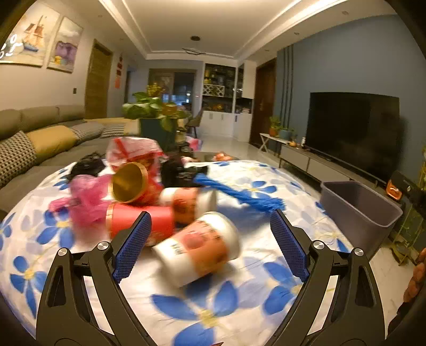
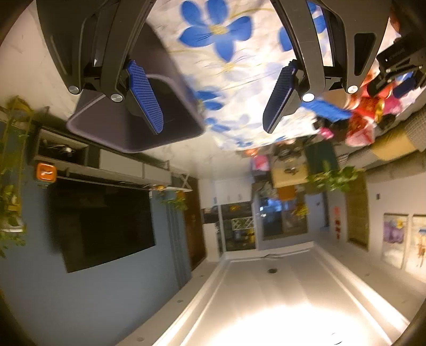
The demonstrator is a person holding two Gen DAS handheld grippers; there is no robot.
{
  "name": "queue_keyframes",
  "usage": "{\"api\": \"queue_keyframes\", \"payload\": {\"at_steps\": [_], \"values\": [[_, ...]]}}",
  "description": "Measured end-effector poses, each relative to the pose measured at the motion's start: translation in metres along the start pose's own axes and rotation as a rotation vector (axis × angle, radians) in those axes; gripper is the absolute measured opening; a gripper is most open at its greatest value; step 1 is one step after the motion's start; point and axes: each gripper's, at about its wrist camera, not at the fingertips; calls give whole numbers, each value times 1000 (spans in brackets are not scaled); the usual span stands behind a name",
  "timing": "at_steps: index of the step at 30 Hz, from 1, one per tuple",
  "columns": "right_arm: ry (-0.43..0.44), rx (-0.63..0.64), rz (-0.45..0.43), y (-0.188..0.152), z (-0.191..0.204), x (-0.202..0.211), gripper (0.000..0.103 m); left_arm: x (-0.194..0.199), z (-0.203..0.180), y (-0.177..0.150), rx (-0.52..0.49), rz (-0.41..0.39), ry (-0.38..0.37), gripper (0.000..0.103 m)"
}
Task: Collect trash
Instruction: 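Move both tools back over the table toward the cups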
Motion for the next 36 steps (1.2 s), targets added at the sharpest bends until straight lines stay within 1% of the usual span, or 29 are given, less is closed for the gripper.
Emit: {"api": "queue_keyframes", "payload": {"at_steps": [4, 9, 16, 21, 27, 31, 33, 34, 36], "values": [[79, 59, 30, -12, 35, -2, 76, 14, 23, -5, 7, -7, 59, 89], [180, 111, 87, -28, 73, -11, 76, 27, 53, -12, 28, -14, 142, 89], [337, 153, 175, -47, 122, -29, 76, 31, 89, -15, 81, -5, 210, 89], [406, 155, 231, -53, 142, -44, 76, 31, 105, -18, 107, -1, 226, 89], [446, 181, 263, -57, 154, -58, 75, 23, 107, -20, 97, 12, 229, 89], [532, 174, 282, -60, 161, -58, 76, 21, 112, -22, 112, 21, 233, 89], [561, 181, 277, -61, 165, -55, 82, 21, 116, -22, 125, 18, 236, 89], [575, 188, 267, -62, 167, -51, 87, 21, 118, -22, 132, 17, 240, 89], [594, 212, 259, -63, 174, -47, 88, 22, 121, -22, 141, 17, 242, 89]]}}
Point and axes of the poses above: each gripper's, at about its wrist camera, not at the fingertips, and x roughly against the way its jaws point, z to its left, y to its top, and after that the axes turned 2 degrees about -y, right-handed
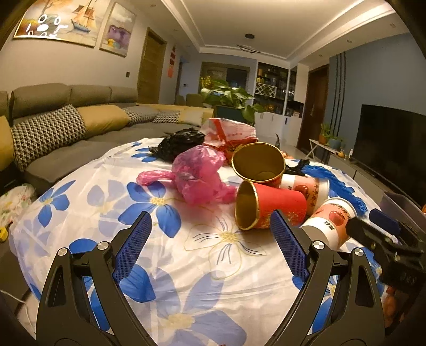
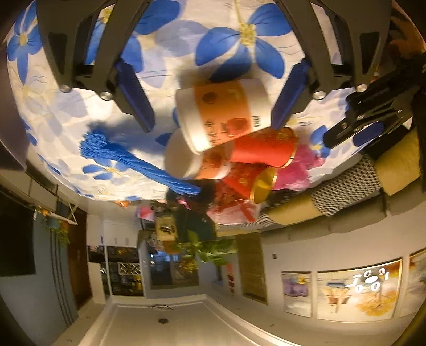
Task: Collect trash
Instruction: 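Move both tools back over the table toward the cups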
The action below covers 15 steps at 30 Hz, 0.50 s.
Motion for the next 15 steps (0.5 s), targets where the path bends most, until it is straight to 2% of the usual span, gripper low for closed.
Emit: {"api": "queue_keyframes", "payload": {"at_steps": [3, 15], "values": [[-15, 37, 15, -1, 9, -7, 89, 0, 3, 0, 1, -1, 4, 89], [-29, 52, 37, -1, 15, -28, 91, -2, 9, 3, 5, -1, 12, 89]]}}
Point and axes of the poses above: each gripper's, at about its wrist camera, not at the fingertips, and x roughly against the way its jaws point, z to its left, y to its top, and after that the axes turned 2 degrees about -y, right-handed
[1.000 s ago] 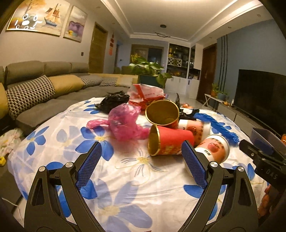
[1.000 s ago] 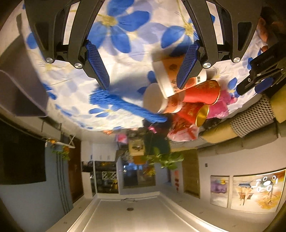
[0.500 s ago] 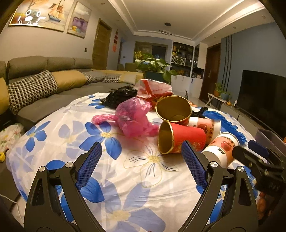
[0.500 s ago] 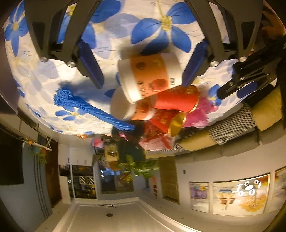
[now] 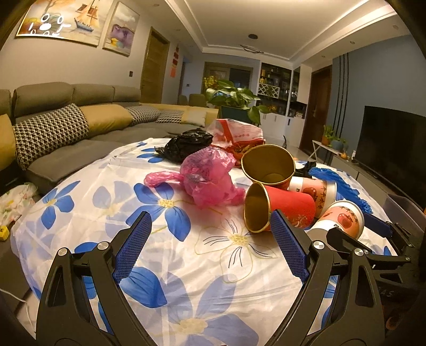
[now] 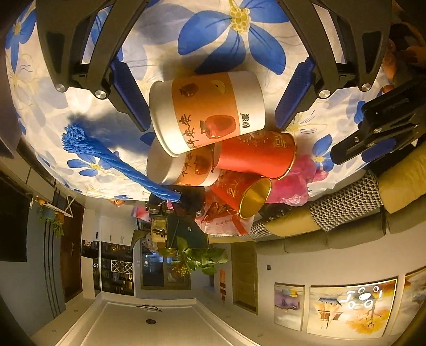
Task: Collect trash
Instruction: 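Grasp the red cup with the left tool while the right tool grasps the white paper cup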
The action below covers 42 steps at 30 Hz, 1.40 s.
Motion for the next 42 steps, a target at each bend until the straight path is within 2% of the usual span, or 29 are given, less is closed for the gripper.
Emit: {"api": "queue_keyframes", "payload": {"at_steps": [4, 16, 23, 26, 28, 35, 39, 42], "values": [[3, -7, 15, 0, -1, -4, 85, -3, 0, 1, -8, 5, -8, 89], [-8, 8, 2, -5, -2, 2, 83, -13, -8, 0, -30, 37, -52, 89], [-49, 0, -25, -6, -12, 19, 83, -24, -20, 4, -48, 62, -115, 89], [-68, -11, -36, -7, -19, 27, 83, -32, -27, 6, -62, 77, -147, 85], [-80, -22, -44, -6, -23, 32, 83, -37, -30, 7, -66, 95, -174, 80], [-107, -33, -59, -7, -30, 42, 83, -59, -40, 3, -80, 195, -283, 36], [-118, -40, -68, -7, -33, 48, 83, -54, -46, 0, -92, 202, -330, 14], [-131, -44, -73, -8, -35, 53, 83, -47, -52, -1, -109, 188, -353, 4]]}}
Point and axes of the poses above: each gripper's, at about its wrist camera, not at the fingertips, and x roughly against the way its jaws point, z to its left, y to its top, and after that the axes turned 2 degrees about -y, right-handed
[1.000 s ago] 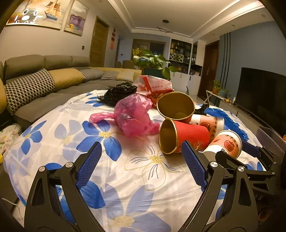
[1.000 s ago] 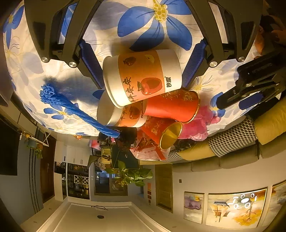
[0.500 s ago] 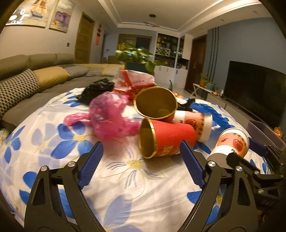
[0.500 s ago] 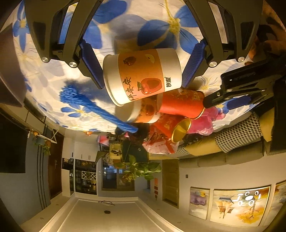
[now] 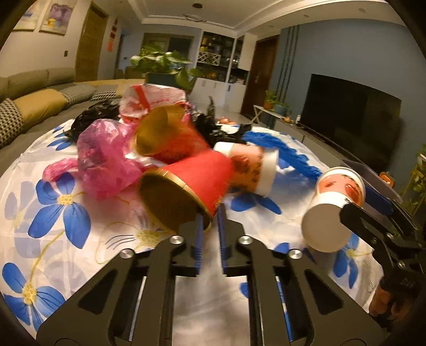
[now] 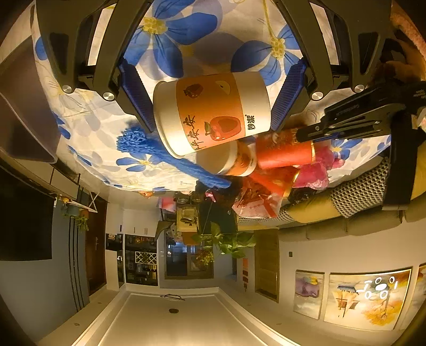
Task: Collect trash
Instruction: 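Grasp the red cup with the left tool while the right tool grasps the white paper cup, then carry the red cup and white paper cup over the grey bin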
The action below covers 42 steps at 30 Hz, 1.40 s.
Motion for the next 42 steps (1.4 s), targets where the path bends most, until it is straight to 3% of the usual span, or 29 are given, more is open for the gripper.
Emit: {"api": "queue_keyframes", "payload": {"at_steps": [16, 30, 42], "values": [[-85, -49, -52, 8, -25, 29, 83, 43, -35, 1, -50, -83, -46, 4], [-135, -76, -111, 18, -44, 52, 83, 42, -58, 17, -89, -113, -56, 3], [-202, -101, -157, 25, -73, 67, 83, 28, -89, 32, -139, -123, -108, 4]]}}
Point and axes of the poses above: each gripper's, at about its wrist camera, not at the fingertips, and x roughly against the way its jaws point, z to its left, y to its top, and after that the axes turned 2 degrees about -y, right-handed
